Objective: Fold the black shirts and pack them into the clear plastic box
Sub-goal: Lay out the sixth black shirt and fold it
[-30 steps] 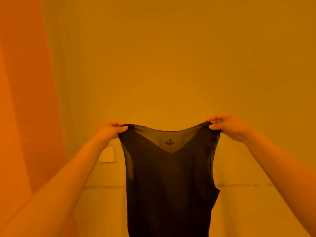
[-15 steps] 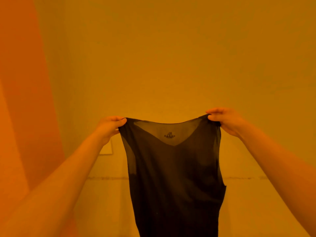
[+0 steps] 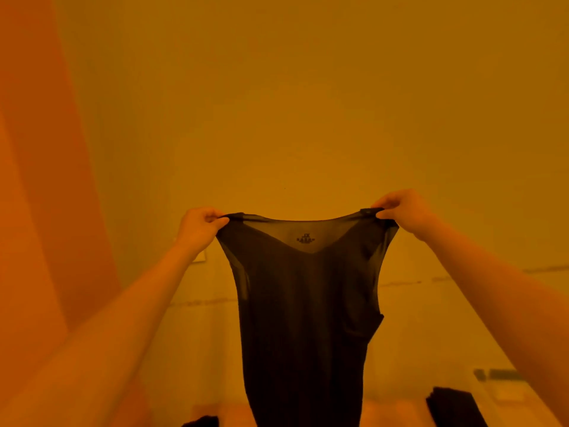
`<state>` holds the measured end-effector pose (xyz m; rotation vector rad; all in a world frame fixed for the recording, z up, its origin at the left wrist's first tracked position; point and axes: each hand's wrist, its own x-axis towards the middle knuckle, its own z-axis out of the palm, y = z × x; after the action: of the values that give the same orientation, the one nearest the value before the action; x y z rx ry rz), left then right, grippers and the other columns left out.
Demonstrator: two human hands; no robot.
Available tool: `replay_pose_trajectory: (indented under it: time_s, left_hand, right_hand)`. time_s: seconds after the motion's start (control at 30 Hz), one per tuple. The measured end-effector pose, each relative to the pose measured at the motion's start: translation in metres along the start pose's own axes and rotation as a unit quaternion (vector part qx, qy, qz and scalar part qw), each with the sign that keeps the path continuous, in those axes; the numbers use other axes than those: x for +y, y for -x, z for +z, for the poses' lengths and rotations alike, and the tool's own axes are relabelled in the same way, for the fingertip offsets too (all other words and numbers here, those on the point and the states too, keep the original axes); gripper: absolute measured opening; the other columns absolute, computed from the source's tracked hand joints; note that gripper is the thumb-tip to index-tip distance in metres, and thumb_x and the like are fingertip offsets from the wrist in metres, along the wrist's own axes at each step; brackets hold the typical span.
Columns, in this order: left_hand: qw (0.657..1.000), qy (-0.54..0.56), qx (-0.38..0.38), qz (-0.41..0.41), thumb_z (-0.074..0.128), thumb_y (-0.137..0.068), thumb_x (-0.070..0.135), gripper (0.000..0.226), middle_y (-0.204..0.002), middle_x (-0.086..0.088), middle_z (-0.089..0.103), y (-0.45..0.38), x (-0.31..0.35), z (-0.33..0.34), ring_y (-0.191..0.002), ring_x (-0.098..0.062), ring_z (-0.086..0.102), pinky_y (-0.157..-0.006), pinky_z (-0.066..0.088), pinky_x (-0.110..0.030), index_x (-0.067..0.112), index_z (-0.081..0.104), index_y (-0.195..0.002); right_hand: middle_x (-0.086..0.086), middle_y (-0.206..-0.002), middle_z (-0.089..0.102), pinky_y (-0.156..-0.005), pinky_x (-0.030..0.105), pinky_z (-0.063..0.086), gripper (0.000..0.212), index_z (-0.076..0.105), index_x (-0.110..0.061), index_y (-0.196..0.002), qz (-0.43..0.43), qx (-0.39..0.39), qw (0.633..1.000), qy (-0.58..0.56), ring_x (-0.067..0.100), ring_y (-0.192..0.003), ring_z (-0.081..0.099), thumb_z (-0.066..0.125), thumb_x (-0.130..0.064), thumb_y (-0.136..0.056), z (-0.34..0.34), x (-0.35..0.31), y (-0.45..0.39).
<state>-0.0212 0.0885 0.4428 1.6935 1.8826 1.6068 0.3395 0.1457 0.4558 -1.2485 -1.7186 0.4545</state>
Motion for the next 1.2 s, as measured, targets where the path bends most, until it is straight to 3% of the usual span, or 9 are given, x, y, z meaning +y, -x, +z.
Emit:
replay_pose_trajectory:
  time_s: [0.07,0.2,0.37,0.8,0.87,0.97,1.03,1.1,1.2]
  left_hand:
    - [1.000,0.010,-0.004,0.006,0.064,-0.085,0.010,0.015,-0.082,-0.009,0.059,0.011,-0.001,-0.009,-0.071,-0.016,0.052,-0.055,0.036,-0.016,0.001,0.066,-0.097]
    - [0.997,0.077,-0.031,-0.009,0.064,-0.084,0.006,0.004,-0.070,0.002,0.055,0.041,-0.007,-0.025,-0.064,-0.006,0.050,-0.054,0.040,-0.010,0.007,0.065,-0.088]
    - [0.988,0.113,-0.103,-0.031,0.063,-0.085,0.008,0.004,-0.075,0.002,0.057,0.083,-0.022,-0.043,-0.070,-0.009,0.053,-0.065,0.043,-0.019,0.011,0.062,-0.085]
    - [0.951,0.250,-0.183,-0.029,0.050,-0.090,-0.003,0.025,-0.052,0.016,0.064,0.153,-0.025,-0.082,-0.052,0.006,0.060,-0.053,0.049,-0.009,0.016,0.057,-0.076]
    - [0.946,0.260,-0.191,-0.037,0.049,-0.091,-0.002,0.024,-0.054,0.014,0.065,0.152,-0.025,-0.083,-0.054,0.005,0.062,-0.053,0.050,-0.010,0.016,0.058,-0.077]
    - [0.946,0.245,-0.208,-0.051,0.051,-0.091,0.001,0.021,-0.057,0.012,0.067,0.148,-0.031,-0.078,-0.059,0.001,0.064,-0.056,0.052,-0.011,0.016,0.059,-0.079]
    - [0.943,0.236,-0.224,-0.065,0.051,-0.091,0.002,0.019,-0.057,0.013,0.067,0.144,-0.040,-0.068,-0.060,0.001,0.065,-0.057,0.053,-0.012,0.015,0.060,-0.079]
    - [0.940,0.230,-0.237,-0.083,0.051,-0.091,0.002,0.019,-0.057,0.012,0.067,0.137,-0.053,-0.053,-0.058,0.002,0.064,-0.056,0.052,-0.012,0.014,0.059,-0.079]
    - [0.940,0.199,-0.253,-0.114,0.052,-0.091,0.003,0.018,-0.070,0.002,0.067,0.125,-0.083,-0.018,-0.063,-0.004,0.064,-0.056,0.053,-0.013,0.014,0.061,-0.080]
  right_hand:
    - [0.002,-0.071,0.057,-0.061,0.025,0.041,0.019,0.068,-0.007,-0.093,0.006,0.009,1.000,-0.005,0.012,-0.069,0.054,0.064,0.006,-0.079,0.001,-0.005,0.019]
    - [0.000,-0.064,0.058,-0.042,0.006,0.037,0.014,0.063,-0.009,-0.078,0.035,0.016,0.999,-0.034,-0.009,-0.043,0.052,0.064,0.005,-0.080,-0.002,-0.010,0.063]
    - [0.002,-0.071,0.059,-0.066,0.024,0.043,0.009,0.065,-0.008,-0.082,0.068,-0.001,0.997,-0.032,0.009,-0.065,0.055,0.064,0.002,-0.081,-0.010,-0.009,0.122]
    - [0.000,-0.069,0.066,-0.060,0.018,0.052,0.020,0.066,-0.012,-0.075,0.097,-0.038,0.986,-0.131,0.016,-0.074,0.060,0.058,0.005,-0.083,-0.039,-0.036,0.219]
    - [-0.005,-0.065,0.069,-0.060,0.020,0.052,0.006,0.073,-0.018,-0.067,0.091,-0.054,0.979,-0.174,0.011,-0.069,0.065,0.076,-0.019,-0.071,-0.043,-0.035,0.220]
    - [-0.004,-0.068,0.071,-0.059,0.018,0.053,0.056,0.076,-0.021,-0.065,0.102,-0.083,0.970,-0.203,0.007,-0.067,0.067,0.090,-0.049,-0.019,-0.041,-0.023,0.216]
    - [-0.003,-0.069,0.071,-0.059,0.017,0.053,0.045,0.076,-0.021,-0.065,0.114,-0.105,0.969,-0.190,0.007,-0.067,0.068,0.091,-0.045,-0.031,-0.035,-0.012,0.212]
    - [-0.004,-0.066,0.071,-0.058,0.016,0.053,0.012,0.075,-0.019,-0.063,0.138,-0.102,0.968,-0.181,0.006,-0.065,0.067,0.074,-0.017,-0.075,-0.023,0.002,0.202]
    - [0.001,-0.069,0.069,-0.059,0.017,0.053,0.034,0.070,-0.013,-0.069,0.187,-0.095,0.969,-0.128,0.011,-0.068,0.066,0.051,0.008,-0.087,0.001,0.043,0.180]
